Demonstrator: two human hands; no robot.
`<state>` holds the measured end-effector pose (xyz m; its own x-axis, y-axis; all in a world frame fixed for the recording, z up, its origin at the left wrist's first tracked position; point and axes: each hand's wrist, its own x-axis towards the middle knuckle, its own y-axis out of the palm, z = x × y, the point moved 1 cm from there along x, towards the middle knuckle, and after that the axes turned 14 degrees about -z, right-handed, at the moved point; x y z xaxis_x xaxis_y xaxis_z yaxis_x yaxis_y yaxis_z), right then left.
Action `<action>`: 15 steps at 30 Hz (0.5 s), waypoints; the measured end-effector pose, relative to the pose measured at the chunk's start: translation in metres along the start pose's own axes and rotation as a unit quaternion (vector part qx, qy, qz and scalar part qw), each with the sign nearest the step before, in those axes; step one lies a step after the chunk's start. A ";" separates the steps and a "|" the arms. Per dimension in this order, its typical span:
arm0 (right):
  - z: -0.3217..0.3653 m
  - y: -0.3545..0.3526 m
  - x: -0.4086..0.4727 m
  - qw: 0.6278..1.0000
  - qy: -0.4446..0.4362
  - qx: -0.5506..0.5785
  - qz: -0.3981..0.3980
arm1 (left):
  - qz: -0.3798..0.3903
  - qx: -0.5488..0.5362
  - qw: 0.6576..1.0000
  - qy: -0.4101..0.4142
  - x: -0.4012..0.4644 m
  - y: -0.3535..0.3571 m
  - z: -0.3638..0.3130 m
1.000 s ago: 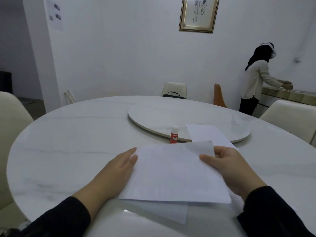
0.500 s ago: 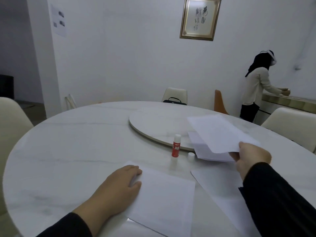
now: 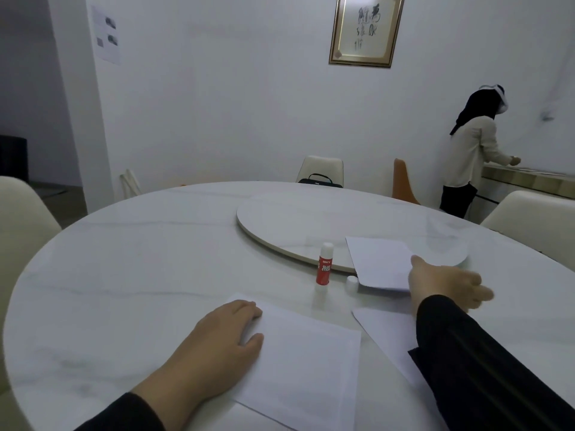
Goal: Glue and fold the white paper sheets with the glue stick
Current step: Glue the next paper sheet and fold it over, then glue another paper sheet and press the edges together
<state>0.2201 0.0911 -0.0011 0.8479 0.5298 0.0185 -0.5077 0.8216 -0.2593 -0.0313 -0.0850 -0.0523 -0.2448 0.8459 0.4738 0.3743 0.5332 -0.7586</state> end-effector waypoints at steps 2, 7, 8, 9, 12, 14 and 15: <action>0.006 -0.006 -0.009 0.992 -0.117 -0.029 -0.031 | 0.000 0.008 1.000 0.004 -0.001 0.000 -0.002; 0.008 0.010 -0.067 0.917 -0.306 -0.094 0.239 | 0.033 0.019 0.999 -0.006 -0.003 -0.003 -0.008; 0.006 0.015 -0.076 0.901 -0.316 -0.128 0.268 | 0.042 0.023 0.999 -0.013 -0.004 -0.003 -0.008; 0.003 0.020 -0.084 0.894 -0.313 -0.148 0.284 | 0.050 0.027 0.998 -0.018 -0.004 -0.004 -0.008; -0.004 0.033 -0.094 0.891 -0.321 -0.163 0.275 | 0.083 0.021 0.996 -0.014 -0.005 -0.006 -0.010; -0.005 0.038 -0.096 0.892 -0.347 -0.154 0.246 | 0.111 0.045 0.992 0.023 -0.005 -0.008 -0.012; -0.004 0.037 -0.097 0.892 -0.356 -0.133 0.246 | 0.120 0.061 0.990 0.045 -0.005 -0.008 -0.014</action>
<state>0.1201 0.0693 -0.0166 0.1721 0.8899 0.4225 -0.6573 0.4232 -0.6236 -0.0208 -0.0932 -0.0422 -0.0796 0.9482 0.3076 0.2989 0.3171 -0.9001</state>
